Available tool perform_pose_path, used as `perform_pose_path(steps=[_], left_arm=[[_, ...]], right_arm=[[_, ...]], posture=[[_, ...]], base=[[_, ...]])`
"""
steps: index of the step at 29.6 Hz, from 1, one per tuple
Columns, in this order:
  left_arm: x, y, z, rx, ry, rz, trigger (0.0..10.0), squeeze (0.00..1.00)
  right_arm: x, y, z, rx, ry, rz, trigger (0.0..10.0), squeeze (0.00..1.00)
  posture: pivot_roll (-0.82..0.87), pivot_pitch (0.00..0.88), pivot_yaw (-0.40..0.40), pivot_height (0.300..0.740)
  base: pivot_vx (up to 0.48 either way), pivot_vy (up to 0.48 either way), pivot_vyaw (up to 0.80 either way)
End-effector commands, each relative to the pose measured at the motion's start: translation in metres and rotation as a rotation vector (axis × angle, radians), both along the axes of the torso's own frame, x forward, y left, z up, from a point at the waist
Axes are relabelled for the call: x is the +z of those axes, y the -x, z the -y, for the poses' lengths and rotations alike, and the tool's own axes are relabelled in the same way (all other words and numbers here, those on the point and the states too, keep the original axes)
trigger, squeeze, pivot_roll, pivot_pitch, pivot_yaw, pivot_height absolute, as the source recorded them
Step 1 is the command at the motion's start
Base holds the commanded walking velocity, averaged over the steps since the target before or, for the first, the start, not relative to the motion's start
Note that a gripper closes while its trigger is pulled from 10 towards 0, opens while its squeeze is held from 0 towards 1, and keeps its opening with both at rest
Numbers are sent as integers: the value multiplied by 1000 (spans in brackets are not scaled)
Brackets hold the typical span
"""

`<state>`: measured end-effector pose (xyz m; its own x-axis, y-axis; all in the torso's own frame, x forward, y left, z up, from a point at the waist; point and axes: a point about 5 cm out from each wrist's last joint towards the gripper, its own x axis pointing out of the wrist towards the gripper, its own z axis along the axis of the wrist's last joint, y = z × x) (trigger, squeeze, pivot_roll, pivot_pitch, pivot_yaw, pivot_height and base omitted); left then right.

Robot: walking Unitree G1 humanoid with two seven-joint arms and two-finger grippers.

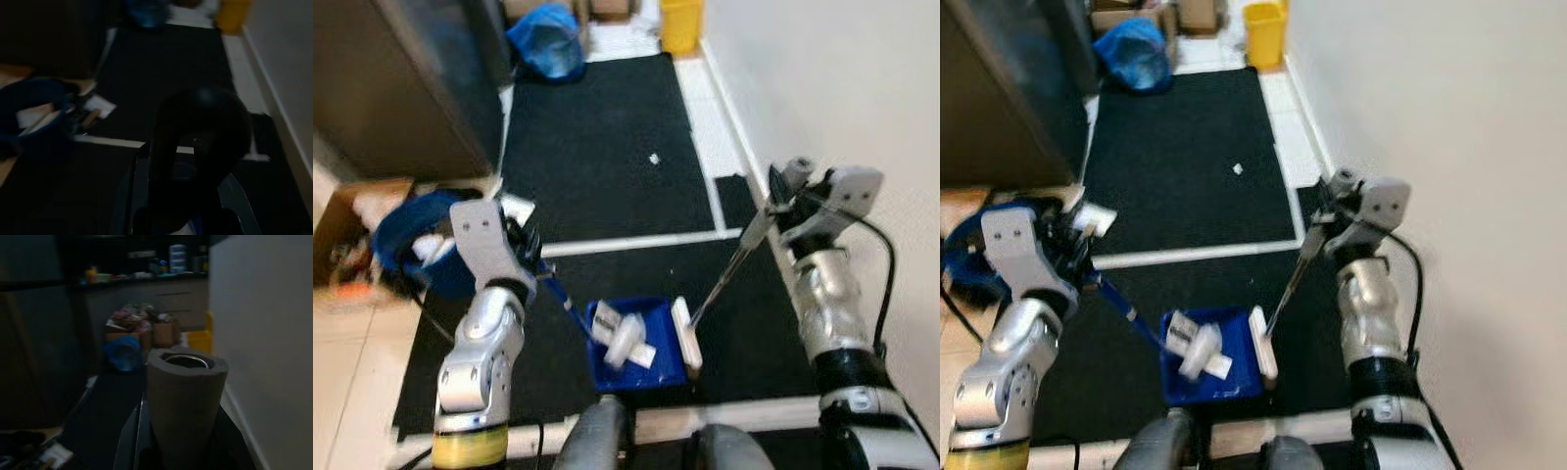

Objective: Sweep floor

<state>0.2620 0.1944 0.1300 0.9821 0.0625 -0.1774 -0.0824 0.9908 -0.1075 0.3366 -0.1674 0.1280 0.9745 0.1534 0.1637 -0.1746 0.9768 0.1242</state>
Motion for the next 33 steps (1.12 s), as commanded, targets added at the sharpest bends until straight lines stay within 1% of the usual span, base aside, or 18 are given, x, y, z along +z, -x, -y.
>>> perform_pose_path(steps=[1,33], left_arm=[[4,0,3,-11,-1,23,10000,0],[1,1,4,-2,1,14,10000,0]], right_arm=[[0,2,4,-11,-7,10,10000,0],[-1,2,3,-4,-4,4,10000,0]], posture=[[65,82,9,740],[64,87,2,740]], base=[[0,0,763],[0,0,764]])
